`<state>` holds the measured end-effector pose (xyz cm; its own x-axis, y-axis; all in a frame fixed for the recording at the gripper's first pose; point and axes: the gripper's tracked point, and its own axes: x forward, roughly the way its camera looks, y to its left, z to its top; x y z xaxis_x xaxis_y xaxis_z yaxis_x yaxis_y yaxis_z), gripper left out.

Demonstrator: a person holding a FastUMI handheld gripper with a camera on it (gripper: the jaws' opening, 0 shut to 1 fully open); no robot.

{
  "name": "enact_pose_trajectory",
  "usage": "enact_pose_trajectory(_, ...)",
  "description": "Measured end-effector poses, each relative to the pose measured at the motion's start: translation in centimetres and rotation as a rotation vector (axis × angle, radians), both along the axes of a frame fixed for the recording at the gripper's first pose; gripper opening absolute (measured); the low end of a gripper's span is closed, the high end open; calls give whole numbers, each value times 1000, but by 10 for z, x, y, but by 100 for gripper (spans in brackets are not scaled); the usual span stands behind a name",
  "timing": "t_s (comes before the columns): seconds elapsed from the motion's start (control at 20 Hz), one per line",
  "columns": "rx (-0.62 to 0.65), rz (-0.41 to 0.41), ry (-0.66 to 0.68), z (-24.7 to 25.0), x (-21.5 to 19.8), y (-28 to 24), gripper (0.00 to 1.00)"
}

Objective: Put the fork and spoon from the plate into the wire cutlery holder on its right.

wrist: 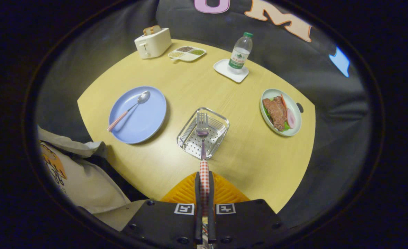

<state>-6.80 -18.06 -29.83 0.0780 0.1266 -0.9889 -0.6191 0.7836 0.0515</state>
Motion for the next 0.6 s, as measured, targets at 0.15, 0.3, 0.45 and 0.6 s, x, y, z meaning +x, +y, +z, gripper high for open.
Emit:
enact_pose_trajectory(0.15,-31,34,50,-8,-2,1,9)
enact_pose_trajectory(0.3,-68,56,112,-17,-5,1,9)
enact_pose_trajectory(0.45,-85,55,154,-19,-7,2,11)
enact_pose_trajectory(0.6,-103,58,166,-22,-4,5,13)
